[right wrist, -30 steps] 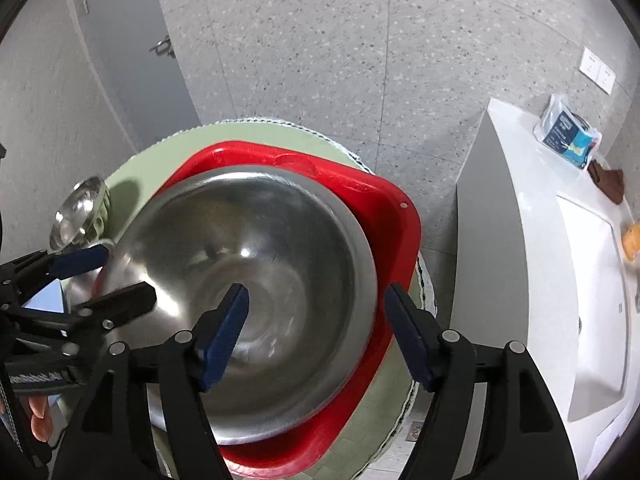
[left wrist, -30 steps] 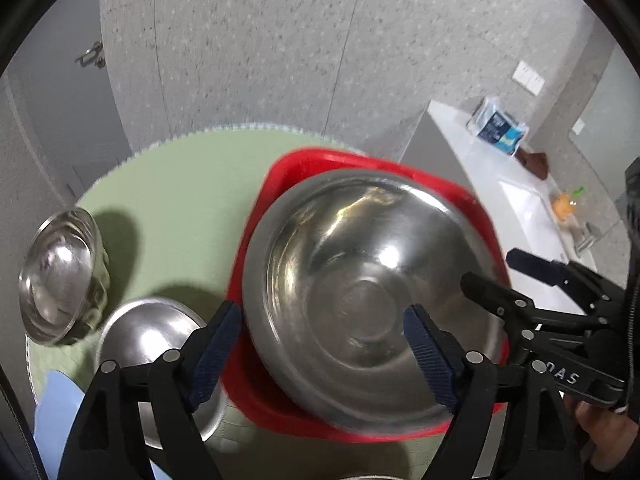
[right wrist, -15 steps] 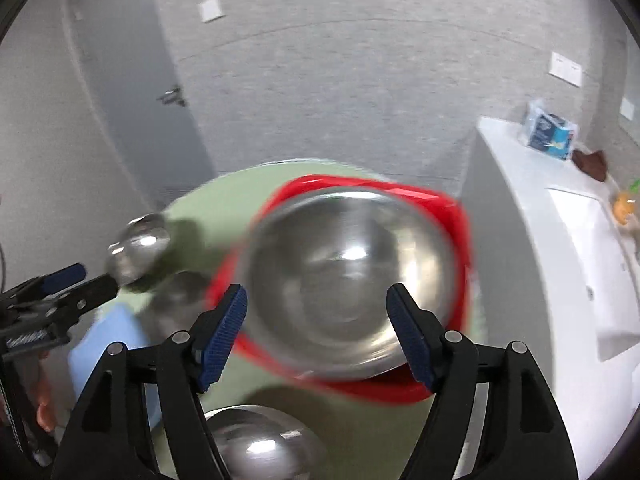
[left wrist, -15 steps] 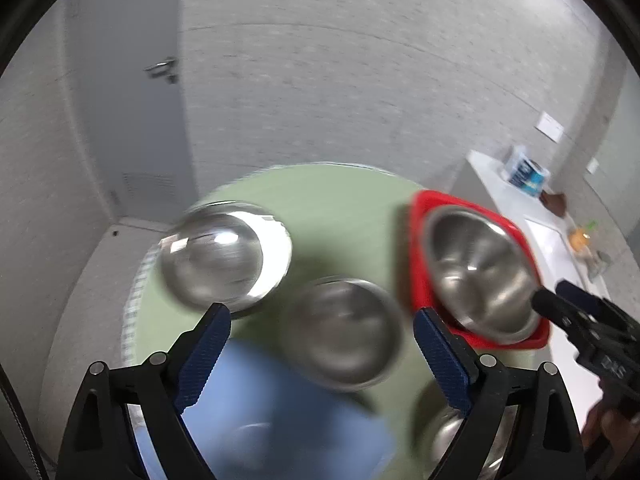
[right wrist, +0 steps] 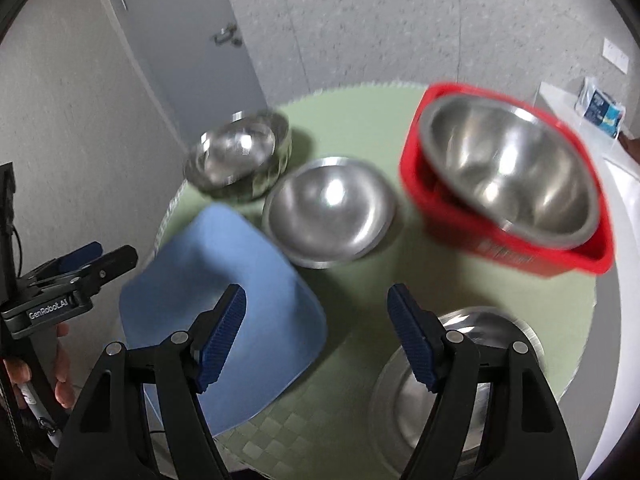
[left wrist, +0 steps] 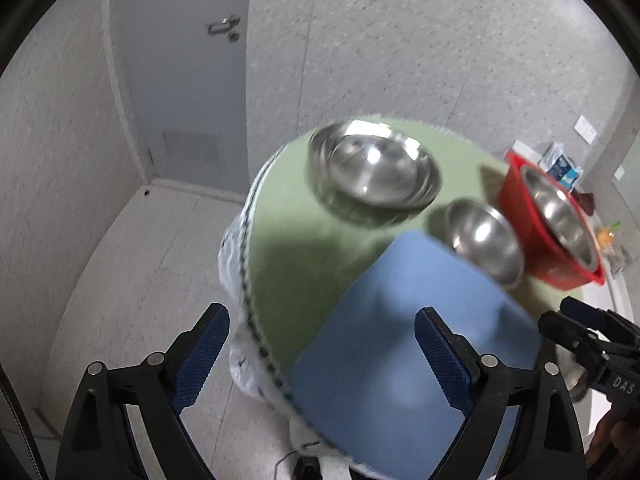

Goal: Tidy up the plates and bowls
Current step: 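Grasp the edge of the light blue plate with both grippers, then lower the blue plate onto the bowl in the red basin, release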

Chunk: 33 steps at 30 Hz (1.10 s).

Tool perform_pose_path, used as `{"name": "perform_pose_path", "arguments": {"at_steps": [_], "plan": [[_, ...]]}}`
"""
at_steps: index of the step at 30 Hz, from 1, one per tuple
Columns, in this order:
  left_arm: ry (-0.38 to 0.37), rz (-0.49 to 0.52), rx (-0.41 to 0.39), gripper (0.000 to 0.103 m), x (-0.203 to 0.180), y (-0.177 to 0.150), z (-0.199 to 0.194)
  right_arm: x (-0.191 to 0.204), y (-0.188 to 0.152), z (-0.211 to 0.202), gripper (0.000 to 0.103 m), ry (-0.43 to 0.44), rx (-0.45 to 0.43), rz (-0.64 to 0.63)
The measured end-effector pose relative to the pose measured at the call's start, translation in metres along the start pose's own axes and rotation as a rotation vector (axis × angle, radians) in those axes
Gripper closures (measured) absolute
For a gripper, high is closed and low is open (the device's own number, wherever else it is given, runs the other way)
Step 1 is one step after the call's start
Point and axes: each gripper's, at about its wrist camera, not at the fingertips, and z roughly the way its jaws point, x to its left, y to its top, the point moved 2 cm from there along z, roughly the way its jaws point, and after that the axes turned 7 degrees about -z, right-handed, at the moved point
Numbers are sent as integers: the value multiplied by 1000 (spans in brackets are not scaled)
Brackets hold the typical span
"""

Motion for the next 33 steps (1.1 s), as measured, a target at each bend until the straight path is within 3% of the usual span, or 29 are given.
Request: {"name": "perform_pose_path", "arguments": {"at_steps": [3,9,13,14,21,25,30,33], "plan": [[8,-1,32,19,8,-8,9,8,-5,15,28,-3,36,-10],[-19,-9,112,49,20,-21,33,17,-13,41,30,-22,112,-59],[-91,-30,132,75,18,-18,37,18,-16,54,61,57,155,-51],[-88,-24,121,76,16,-15,35,19,-17,55,69,73,159,-48],[-95,-47,52,81,15,-4,6,14,-9,35,69,154,123,-29],[-112,-46,-29,83,-1,15,-24,12,7,4,69,182,48,-56],[-156,7,-104,83,-51,45,-42,-18,31,-32,69,194,-47,-54],[-202,37,-96,83,-88,58,-35,-53,40,-54,69,178,-98,-29]]}}
